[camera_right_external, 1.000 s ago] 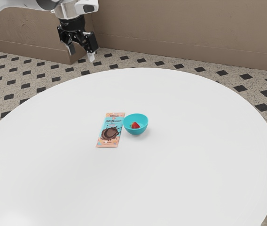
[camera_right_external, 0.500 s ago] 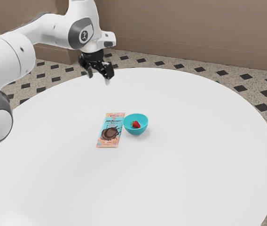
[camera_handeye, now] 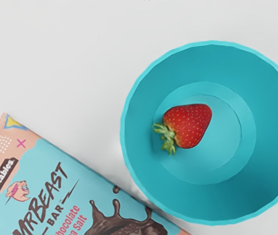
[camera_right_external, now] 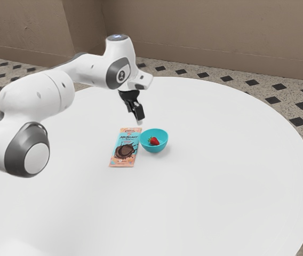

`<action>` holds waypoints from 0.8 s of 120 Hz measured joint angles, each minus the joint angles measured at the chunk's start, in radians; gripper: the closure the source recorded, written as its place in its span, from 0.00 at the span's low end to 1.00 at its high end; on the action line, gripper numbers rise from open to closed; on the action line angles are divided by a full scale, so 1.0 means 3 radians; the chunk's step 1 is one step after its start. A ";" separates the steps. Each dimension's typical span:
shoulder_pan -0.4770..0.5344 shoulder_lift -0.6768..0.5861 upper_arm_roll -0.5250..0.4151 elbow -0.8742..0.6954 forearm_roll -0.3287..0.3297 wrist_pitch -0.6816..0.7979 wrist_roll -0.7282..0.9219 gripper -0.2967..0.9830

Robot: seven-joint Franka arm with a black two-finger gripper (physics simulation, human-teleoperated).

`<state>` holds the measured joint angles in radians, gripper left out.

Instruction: Take strawberry from the bowl

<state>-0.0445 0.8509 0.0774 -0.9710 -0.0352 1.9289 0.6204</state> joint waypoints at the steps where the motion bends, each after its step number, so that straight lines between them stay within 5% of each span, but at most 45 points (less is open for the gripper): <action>1: 0.0000 0.0023 -0.0003 0.0023 0.0001 0.0001 0.0023 0.23; 56: 0.0062 0.0248 -0.0151 0.0183 0.0032 0.0131 0.1423 0.23; 96: 0.0061 0.0266 -0.0479 0.0140 0.0411 0.0317 0.2068 0.23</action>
<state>-0.0261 0.9308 -0.0662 -0.9289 0.0882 2.0240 1.2408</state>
